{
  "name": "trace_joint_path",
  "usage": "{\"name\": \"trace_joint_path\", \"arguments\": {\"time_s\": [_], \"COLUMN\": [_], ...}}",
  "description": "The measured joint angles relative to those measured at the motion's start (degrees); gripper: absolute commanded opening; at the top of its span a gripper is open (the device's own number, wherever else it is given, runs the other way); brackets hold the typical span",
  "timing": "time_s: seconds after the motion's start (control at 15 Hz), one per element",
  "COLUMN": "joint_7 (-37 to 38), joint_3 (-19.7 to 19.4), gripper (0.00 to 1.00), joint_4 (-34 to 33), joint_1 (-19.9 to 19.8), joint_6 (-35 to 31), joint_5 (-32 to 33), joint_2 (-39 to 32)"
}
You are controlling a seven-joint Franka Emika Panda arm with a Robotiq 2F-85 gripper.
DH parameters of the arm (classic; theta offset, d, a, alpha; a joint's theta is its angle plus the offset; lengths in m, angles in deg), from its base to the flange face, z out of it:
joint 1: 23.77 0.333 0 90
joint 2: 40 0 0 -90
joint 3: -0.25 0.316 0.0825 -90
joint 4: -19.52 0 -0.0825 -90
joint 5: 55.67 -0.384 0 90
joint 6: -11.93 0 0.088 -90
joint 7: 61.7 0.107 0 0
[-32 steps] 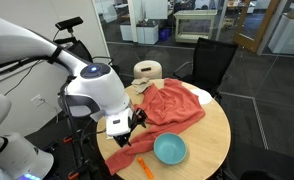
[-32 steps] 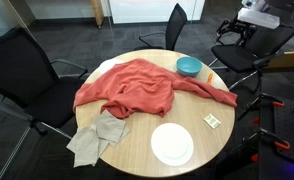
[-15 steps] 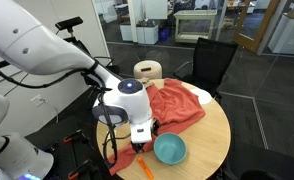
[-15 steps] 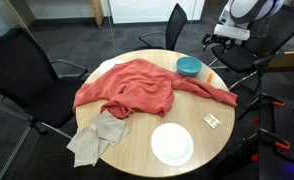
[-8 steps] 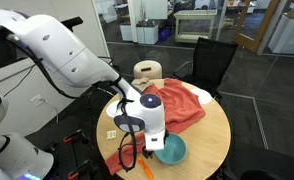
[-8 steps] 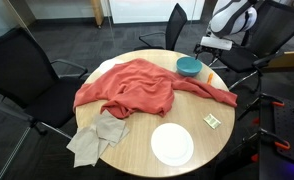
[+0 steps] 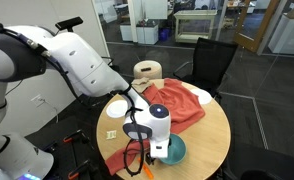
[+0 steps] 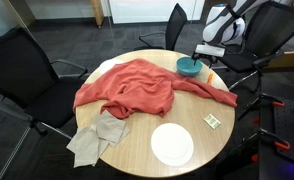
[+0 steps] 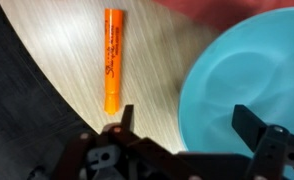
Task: Put the bowl next to the plate then place the marker in it
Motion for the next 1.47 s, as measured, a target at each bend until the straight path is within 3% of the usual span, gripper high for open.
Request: {"name": "trace_joint_path", "arguments": {"time_s": [0.07, 0.13, 0.27, 0.8, 0.93, 1.47], "joint_7": [0.5, 0.8, 1.6, 1.6, 1.6, 1.6], "joint_3": [0.0, 0.0, 0.0, -0.2, -0.4, -0.7], "gripper": [1.00, 0.75, 0.68, 0.05, 0.00, 0.01], "joint_4": [-0.6, -1.1, -1.8, -3.1, -3.3, -3.1], "joint_1": [0.1, 0.1, 0.1, 0.1, 0.1, 0.4], "joint_6": [0.0, 0.0, 0.0, 0.0, 0.0, -0.4], "joint_5": [0.0, -0.1, -0.4, -1.4, -1.4, -1.6], "joint_2": [-0.8, -1.5, -2.7, -4.4, -4.4, 0.8]}}
